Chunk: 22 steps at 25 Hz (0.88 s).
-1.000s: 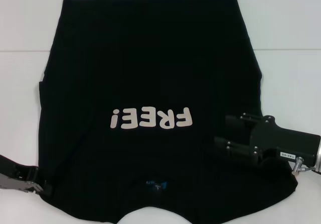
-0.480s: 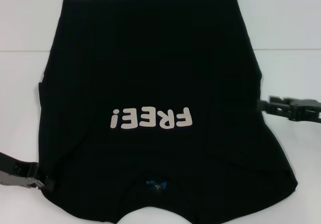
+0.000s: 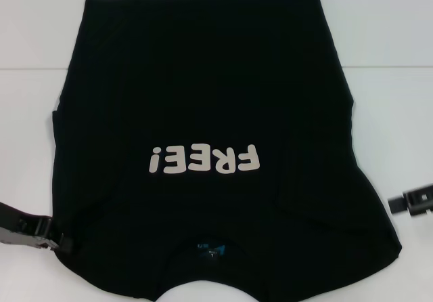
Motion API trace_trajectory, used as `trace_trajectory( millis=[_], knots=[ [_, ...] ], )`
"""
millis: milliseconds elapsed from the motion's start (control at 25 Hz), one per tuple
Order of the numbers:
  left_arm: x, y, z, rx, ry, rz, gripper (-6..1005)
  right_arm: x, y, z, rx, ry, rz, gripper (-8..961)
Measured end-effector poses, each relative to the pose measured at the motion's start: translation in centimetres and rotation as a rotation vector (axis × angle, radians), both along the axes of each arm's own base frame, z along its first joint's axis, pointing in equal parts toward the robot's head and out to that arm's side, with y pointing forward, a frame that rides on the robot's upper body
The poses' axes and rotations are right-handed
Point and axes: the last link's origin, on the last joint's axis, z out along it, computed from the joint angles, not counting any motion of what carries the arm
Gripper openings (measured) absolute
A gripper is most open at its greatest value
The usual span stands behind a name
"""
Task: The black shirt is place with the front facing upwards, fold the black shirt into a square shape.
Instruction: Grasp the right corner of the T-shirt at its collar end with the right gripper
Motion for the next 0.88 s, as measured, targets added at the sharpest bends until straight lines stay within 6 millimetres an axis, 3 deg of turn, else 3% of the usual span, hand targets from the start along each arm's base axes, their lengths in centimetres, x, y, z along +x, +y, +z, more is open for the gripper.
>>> trace_trajectory(
  millis=[360,880],
  knots=[
    [0.2,0.3,0.0,0.002,0.001,-0.014,47,1.9,-1.4,-0.8,-0.077,-0.084,-0.074,722],
    [0.3,0.4,-0.1,0.008,-0.001,-0.016,48,1.8,-0.5,-2.3,-0.079,-0.143,-0.039,731]
  ],
)
